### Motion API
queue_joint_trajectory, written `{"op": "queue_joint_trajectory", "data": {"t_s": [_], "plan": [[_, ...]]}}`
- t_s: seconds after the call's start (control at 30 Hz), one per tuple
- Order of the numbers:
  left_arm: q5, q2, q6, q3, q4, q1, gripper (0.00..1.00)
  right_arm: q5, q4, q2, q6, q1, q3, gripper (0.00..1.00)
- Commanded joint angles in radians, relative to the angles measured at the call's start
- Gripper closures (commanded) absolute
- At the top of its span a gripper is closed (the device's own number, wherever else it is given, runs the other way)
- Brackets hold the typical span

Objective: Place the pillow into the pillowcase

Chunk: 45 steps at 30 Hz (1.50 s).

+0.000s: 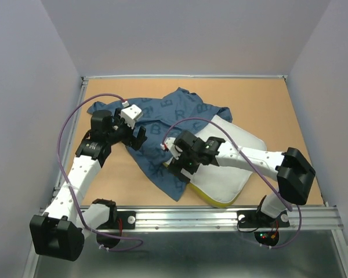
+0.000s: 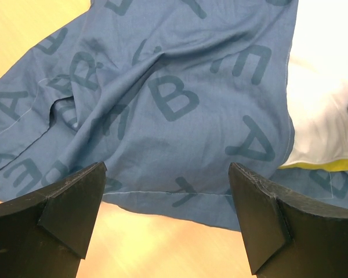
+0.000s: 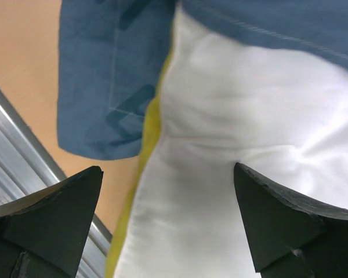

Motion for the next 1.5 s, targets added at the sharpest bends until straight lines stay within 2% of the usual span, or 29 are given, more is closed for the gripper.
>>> {"op": "queue_joint_trajectory", "data": {"t_s": [0.0,0.1,0.2,0.27,0.3,0.33,0.37,0.4,0.43,0.47,0.53,0.67,0.7,0.8,0.83,0.97,1.13,1.17,1.27,1.33,1.4,1.47], "plan": [[-0.003,0.005,-0.029,0.005,0.055,-0.002,0.01,0.041,-0.035,0.033,0.02,0.046,-0.029,0.0],[-0.005,-0.004,-0.01,0.003,0.048,-0.002,0.01,0.09,-0.035,0.087,0.014,0.046,-0.037,0.0],[0.021,-0.051,0.06,-0.007,0.015,-0.002,0.01,0.206,0.004,0.145,0.022,0.044,-0.067,0.01],[0.067,-0.079,0.161,-0.018,-0.034,-0.002,0.02,0.24,0.027,0.164,0.019,0.044,-0.084,0.1],[0.084,-0.094,0.213,-0.024,-0.06,-0.002,0.03,0.239,0.037,0.165,0.014,0.043,-0.084,0.18],[0.104,-0.128,0.265,-0.036,-0.089,-0.002,0.05,0.242,0.047,0.167,0.01,0.04,-0.081,0.39],[0.15,-0.145,0.323,-0.041,-0.131,-0.003,0.07,0.24,0.051,0.167,0.004,0.038,-0.07,0.52],[0.17,-0.159,0.461,-0.046,-0.224,-0.008,0.09,0.23,0.051,0.162,-0.001,0.029,-0.058,0.67],[0.187,-0.185,0.515,-0.055,-0.272,-0.014,0.13,0.223,0.048,0.155,-0.007,0.023,-0.022,0.97],[0.187,-0.194,0.577,-0.058,-0.321,-0.026,0.15,0.219,0.046,0.141,-0.012,0.017,0.002,0.99],[0.175,-0.214,0.675,-0.082,-0.43,-0.098,0.17,0.171,0.046,0.097,-0.03,-0.013,0.055,1.0],[0.109,-0.257,0.671,-0.147,-0.426,-0.325,0.12,0.049,0.037,0.055,-0.05,-0.08,0.212,1.0],[0.095,-0.269,0.659,-0.161,-0.385,-0.426,0.1,0.03,0.037,0.046,-0.056,-0.101,0.224,0.99],[0.032,-0.266,0.61,-0.216,-0.282,-0.552,0.07,0.0,0.034,0.023,-0.081,-0.12,0.25,1.0],[-0.024,-0.242,0.582,-0.243,-0.24,-0.627,0.07,-0.005,0.034,0.015,-0.095,-0.122,0.253,1.0],[-0.167,-0.104,0.452,-0.271,0.011,-0.785,0.07,-0.025,0.025,-0.005,-0.124,-0.137,0.269,0.99],[-0.334,0.148,0.352,-0.271,0.221,-0.822,0.01,-0.047,-0.002,-0.012,-0.133,-0.154,0.312,0.99],[-0.392,0.172,0.353,-0.276,0.289,-0.822,0.01,-0.057,-0.003,-0.017,-0.135,-0.155,0.31,1.0],[-0.471,0.258,0.416,-0.294,0.347,-0.822,0.01,-0.071,-0.008,-0.023,-0.133,-0.157,0.298,1.0],[-0.48,0.318,0.434,-0.299,0.377,-0.821,0.01,-0.076,-0.009,-0.031,-0.133,-0.155,0.293,0.99],[-0.513,0.353,0.444,-0.3,0.386,-0.821,0.05,-0.074,-0.011,-0.034,-0.133,-0.157,0.287,1.0],[-0.516,0.396,0.445,-0.303,0.389,-0.819,0.18,-0.074,-0.011,-0.042,-0.135,-0.16,0.279,0.99]]}}
